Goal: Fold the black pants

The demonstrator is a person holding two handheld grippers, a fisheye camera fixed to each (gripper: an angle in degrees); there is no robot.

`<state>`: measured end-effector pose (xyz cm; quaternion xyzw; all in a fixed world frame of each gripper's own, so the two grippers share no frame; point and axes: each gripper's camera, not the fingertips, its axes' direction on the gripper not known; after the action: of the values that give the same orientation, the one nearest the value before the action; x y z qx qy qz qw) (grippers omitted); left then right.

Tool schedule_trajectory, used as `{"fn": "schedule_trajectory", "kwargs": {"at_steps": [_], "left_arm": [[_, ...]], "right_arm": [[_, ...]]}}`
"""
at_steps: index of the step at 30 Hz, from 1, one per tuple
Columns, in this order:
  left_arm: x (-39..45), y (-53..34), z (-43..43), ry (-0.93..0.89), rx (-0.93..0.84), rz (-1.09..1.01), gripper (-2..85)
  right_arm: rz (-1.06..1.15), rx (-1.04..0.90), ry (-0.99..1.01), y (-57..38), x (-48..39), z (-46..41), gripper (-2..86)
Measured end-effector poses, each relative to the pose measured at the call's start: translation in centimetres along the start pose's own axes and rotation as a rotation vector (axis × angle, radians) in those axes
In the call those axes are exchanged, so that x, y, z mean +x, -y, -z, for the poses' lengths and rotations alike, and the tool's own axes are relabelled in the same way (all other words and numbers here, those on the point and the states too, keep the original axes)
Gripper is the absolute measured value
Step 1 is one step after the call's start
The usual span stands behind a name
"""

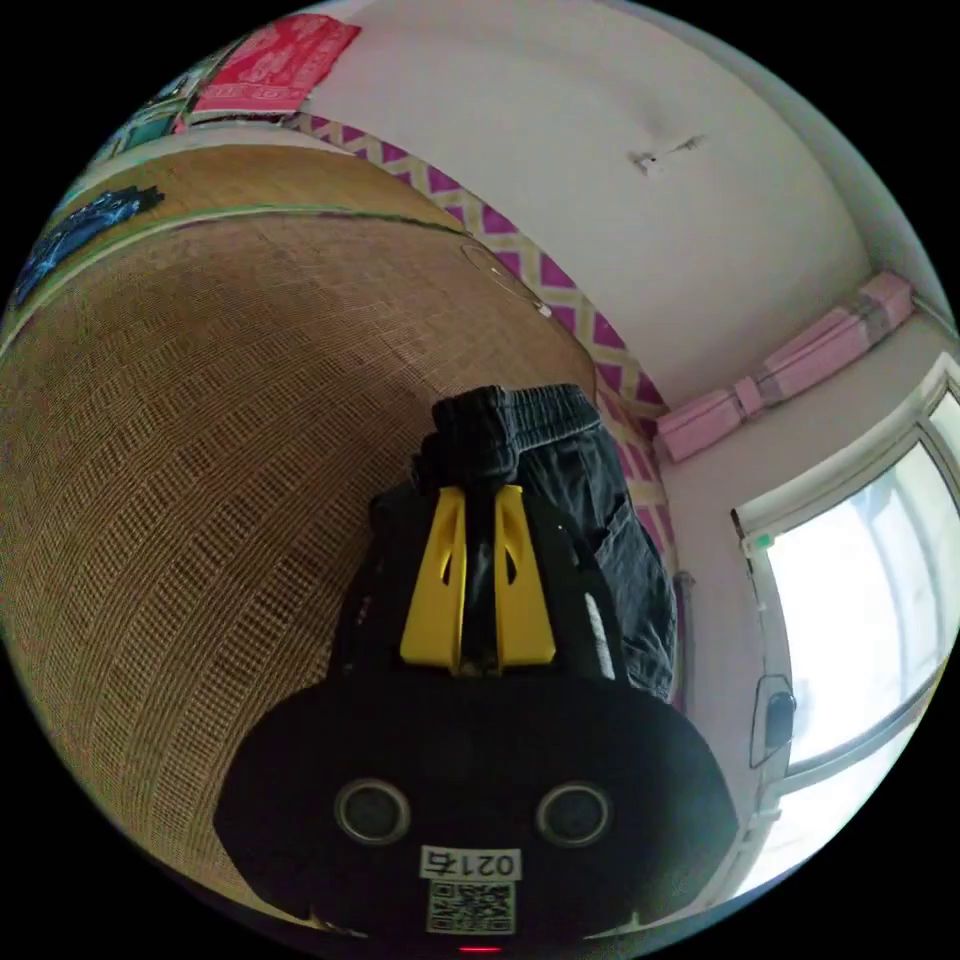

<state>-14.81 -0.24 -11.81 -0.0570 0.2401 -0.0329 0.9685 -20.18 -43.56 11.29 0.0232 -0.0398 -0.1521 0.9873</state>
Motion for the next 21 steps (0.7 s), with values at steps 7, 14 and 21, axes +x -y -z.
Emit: {"fn": "schedule_trajectory", "kwargs": {"at_steps": [7, 14, 21], "left_arm": [[1.4, -1.5, -1.4, 0.005, -0.003, -0.029, -1.0], [1.1, -3.0, -2.4, -0.032, 0.003, -0.016, -1.0], [-1.1, -6.3, -0.8, -0.302, 0.077, 0.090, -1.0]], "right_arm": [[-0.511, 0.078, 0.332, -3.3, 12.1, 4.8, 1.2], [-0.305, 0.128, 0.422, -5.4, 13.1, 17.7, 0.8], [0.050, 0.071, 0.724, -7.2, -5.2, 23.9, 0.4]]}}
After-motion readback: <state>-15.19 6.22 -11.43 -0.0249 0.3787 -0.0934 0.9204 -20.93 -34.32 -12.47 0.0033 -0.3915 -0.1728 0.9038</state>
